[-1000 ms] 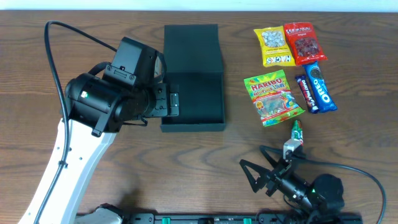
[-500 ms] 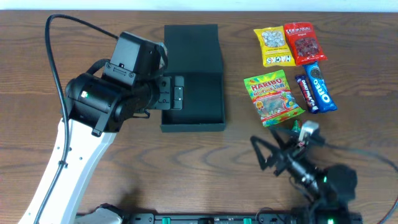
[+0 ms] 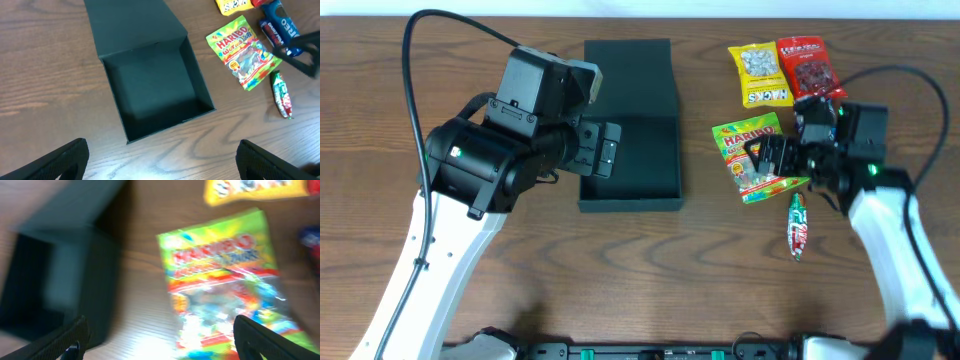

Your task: Pack container

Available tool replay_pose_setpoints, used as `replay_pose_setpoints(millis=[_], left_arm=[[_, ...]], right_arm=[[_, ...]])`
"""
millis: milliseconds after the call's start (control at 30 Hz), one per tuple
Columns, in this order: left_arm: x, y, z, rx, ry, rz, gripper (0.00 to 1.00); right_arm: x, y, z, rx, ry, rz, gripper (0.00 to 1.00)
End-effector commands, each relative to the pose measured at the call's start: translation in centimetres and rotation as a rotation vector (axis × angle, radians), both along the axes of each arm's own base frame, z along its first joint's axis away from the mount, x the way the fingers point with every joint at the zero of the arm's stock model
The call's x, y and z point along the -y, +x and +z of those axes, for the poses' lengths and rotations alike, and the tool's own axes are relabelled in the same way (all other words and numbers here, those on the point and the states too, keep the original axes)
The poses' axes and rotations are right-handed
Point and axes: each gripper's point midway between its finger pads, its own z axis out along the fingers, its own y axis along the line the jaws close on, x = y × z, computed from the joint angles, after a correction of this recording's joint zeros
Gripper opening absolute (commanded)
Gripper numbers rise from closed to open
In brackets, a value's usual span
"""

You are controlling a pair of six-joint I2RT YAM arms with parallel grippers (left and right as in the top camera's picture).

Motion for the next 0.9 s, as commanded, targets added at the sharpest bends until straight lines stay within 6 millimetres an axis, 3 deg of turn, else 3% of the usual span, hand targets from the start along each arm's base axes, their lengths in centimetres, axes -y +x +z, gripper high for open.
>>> replay_pose_setpoints(millis=[0,267,567,700,867], left_arm=[[0.0,-0.1,0.6,0.04,0.03,-0.054,0.95],[0.0,0.0,0.7,0.052,0.039,-0.072,0.95],[0.0,0.0,0.6,0.05,0.04,-0.072,0.95],[-0.1,-0.1,0.6,0.048,0.041,-0.072,0.95],[-0.1,-0.1,0.6,0.046,0.042,-0.072,0.95]], right_arm=[[2.6,1.9,-2.1,-0.039,-0.174,-0.029,0.91],[2.7,2.9,-8.5,-0.161,-0.294,-0.027,0.93],[2.2,2.9,-13.1,-0.235,-0.358,-0.005,0.88],[2.1,2.2,-15.0,-0.288,-0.388,0.01,0.73],[1.8,1.3,-16.4,-0.336,-0.391,0.026,0.4]])
